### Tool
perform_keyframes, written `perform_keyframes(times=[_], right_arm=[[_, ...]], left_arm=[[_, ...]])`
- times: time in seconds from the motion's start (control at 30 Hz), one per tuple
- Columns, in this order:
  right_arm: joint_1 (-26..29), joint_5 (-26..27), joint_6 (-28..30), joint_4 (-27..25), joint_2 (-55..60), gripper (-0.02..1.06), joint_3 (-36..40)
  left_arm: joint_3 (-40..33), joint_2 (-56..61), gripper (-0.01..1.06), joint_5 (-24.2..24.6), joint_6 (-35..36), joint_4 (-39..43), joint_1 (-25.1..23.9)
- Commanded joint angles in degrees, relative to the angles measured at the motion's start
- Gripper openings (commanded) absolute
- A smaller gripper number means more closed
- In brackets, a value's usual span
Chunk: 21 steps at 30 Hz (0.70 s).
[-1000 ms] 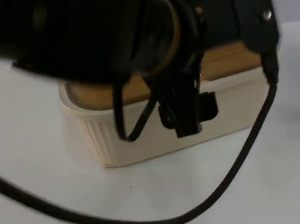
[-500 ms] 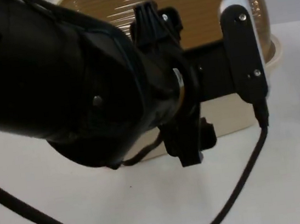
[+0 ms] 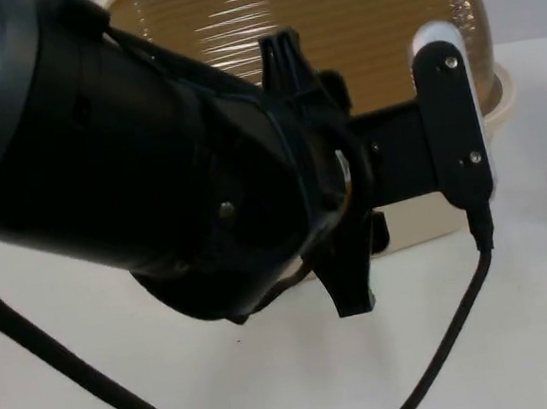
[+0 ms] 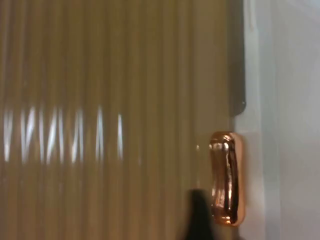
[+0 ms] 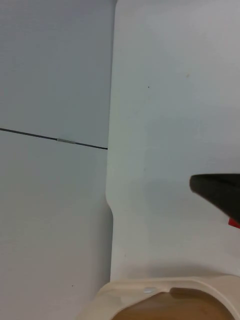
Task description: Open the box lid with the left hand, place the block into the box with the right hand, then close the box lid with the left hand.
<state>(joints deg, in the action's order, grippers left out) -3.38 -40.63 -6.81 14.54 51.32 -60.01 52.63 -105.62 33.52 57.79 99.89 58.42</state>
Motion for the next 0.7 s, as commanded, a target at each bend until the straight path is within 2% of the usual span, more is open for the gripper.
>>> perform_keyframes(times=[0.0,0.1,0.13,0.2,0.33,0.43,0.67], right_arm=[[0.2,0.2,0.1,0.3,0.0,1.05,-0.5],[0.2,0.2,0.1,0.3,0.0,1.05,-0.5],[0.2,0.2,0.1,0.3,0.0,1.05,-0.5],[0.2,0.2,0.1,0.3,0.0,1.05,-0.5],[0.2,0.2,0.1,0.3,0.0,1.05,-0.5],[0.2,0.1,0.1,0.3,0.0,1.05,-0.5],[0.2,-1.1,0.1,0.4,0.0,1.05,-0.5]], left_arm=[[0.3,-0.1,0.44,0.6,0.3,0.1,0.1],[0.4,-0.1,0.17,1.3,0.3,0.1,0.1],[0.4,-0.1,0.17,1.3,0.3,0.1,0.1],[0.4,-0.1,0.01,0.2,0.3,0.1,0.1],[0.7,-0.1,0.0,-1.1,0.3,0.1,0.1],[2.1,-0.1,0.0,-5.5,-0.1,0.1,-1.1],[4.4,-0.1,0.0,-6.6,-0.1,0.1,-2.0]])
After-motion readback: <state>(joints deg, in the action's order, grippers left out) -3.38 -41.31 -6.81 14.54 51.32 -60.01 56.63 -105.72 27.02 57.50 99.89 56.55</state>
